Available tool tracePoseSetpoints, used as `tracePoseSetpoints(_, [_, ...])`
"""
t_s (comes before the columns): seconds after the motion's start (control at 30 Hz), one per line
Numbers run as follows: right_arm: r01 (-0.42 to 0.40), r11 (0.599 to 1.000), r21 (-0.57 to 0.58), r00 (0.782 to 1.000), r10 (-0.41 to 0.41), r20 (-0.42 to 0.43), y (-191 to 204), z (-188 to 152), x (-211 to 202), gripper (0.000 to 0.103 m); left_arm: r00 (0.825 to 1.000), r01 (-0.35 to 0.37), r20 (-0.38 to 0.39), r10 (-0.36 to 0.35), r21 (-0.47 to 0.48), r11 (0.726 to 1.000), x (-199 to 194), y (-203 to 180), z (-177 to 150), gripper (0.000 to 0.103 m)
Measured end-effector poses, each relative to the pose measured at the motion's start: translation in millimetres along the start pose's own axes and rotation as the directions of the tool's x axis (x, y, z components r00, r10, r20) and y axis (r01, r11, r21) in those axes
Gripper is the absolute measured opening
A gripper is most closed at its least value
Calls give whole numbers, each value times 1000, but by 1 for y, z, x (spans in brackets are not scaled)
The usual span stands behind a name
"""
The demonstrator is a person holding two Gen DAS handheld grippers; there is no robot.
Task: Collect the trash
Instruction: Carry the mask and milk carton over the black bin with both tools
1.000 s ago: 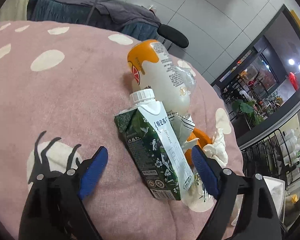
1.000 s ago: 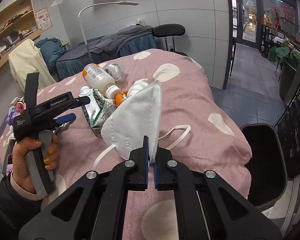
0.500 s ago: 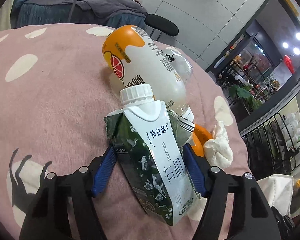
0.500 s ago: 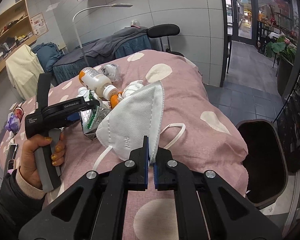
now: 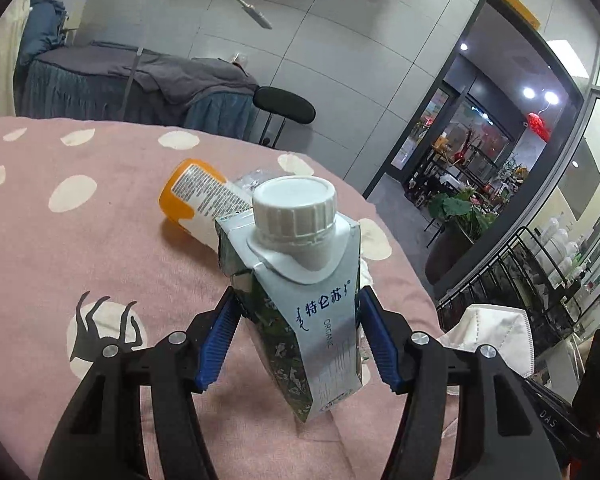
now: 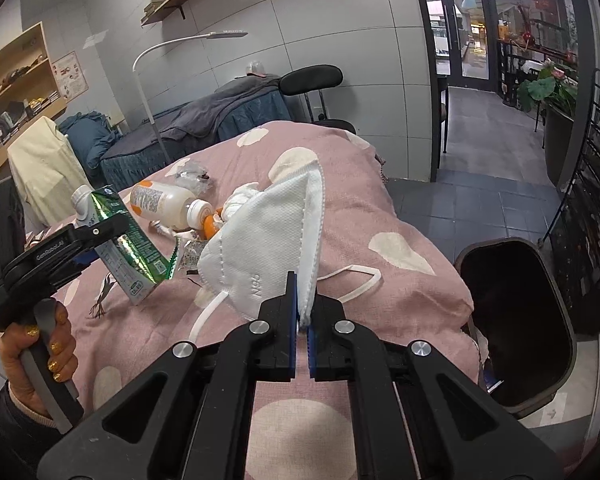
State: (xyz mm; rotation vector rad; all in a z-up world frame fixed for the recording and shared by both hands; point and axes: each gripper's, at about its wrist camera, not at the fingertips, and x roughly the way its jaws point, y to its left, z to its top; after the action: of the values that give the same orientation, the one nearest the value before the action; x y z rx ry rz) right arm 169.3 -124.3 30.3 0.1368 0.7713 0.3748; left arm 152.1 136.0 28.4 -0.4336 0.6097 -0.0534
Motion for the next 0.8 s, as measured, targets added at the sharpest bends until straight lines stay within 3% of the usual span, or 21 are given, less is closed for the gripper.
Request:
tracePoseSetpoints(0.13, [17,999,42,999,-19,44,-19,1,-11,5,999,26,32,-27,50,998,-5,-23,4,59])
tracePoseSetpoints(0.23, [57,995,78,995,-63,75,-39,3,-22,5,996,90,19,-92,85,992,-2,-43,4,59])
tracePoseSetpoints(0.43, [198,959,205,972,-219,86,-108,-1,-38,5,979,205,-29,-203,176,963,17,-98,0,59])
tracePoseSetpoints(0.57, [305,913,272,945,-326,33,-159,-13,-30,5,965,262,-67,-253,244,934,33,-138,-10,59])
tracePoseSetpoints(0.8, [436,840,323,900,-416,-132,-232,-45,19,5,932,355,-188,-310,302,885,62,-198,-37,59])
